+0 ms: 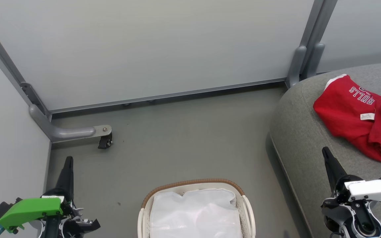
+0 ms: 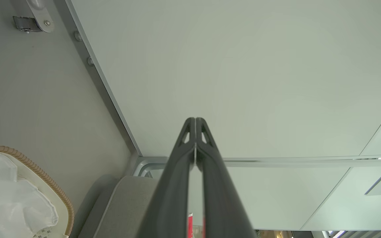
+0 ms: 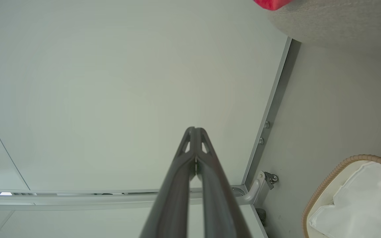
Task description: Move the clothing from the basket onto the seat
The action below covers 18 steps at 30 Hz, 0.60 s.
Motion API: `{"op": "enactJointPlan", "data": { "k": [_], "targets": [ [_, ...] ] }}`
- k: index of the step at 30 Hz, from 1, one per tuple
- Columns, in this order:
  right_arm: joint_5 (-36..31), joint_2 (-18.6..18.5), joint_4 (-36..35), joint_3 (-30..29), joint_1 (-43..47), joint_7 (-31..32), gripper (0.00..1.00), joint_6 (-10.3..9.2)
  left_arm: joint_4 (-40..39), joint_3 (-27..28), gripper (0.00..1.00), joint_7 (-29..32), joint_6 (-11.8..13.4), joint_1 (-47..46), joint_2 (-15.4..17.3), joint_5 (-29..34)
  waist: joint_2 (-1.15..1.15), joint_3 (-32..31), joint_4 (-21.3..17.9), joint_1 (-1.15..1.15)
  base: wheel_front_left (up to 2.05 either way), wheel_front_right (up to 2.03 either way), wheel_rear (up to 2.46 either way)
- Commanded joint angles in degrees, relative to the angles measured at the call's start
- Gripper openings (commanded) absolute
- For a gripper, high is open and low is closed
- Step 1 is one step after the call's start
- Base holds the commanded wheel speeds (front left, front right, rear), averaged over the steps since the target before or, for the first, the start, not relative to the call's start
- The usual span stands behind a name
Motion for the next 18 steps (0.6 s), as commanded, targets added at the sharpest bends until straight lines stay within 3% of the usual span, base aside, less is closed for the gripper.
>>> {"op": "enactJointPlan", "data": {
  "k": [1,18],
  "targets": [
    [1.24,-0.35,-0.39,-0.22,0.52,0.40,0.00,-0.04,-0.44,0.32,0.00,0.26,-0.17,-1.08,0.33,-1.14,0.00,-0.03,-0.01,0.00,0.00,0.00,0.00],
    [3.22,-0.35,-0.64,-0.33,0.64,0.90,0.00,-0.03,-0.54,0.44,0.00,0.81,-0.18,-1.05,0.34,-2.95,0.00,-0.16,-0.05,0.00,0.00,0.00,0.00]
  ]
}}
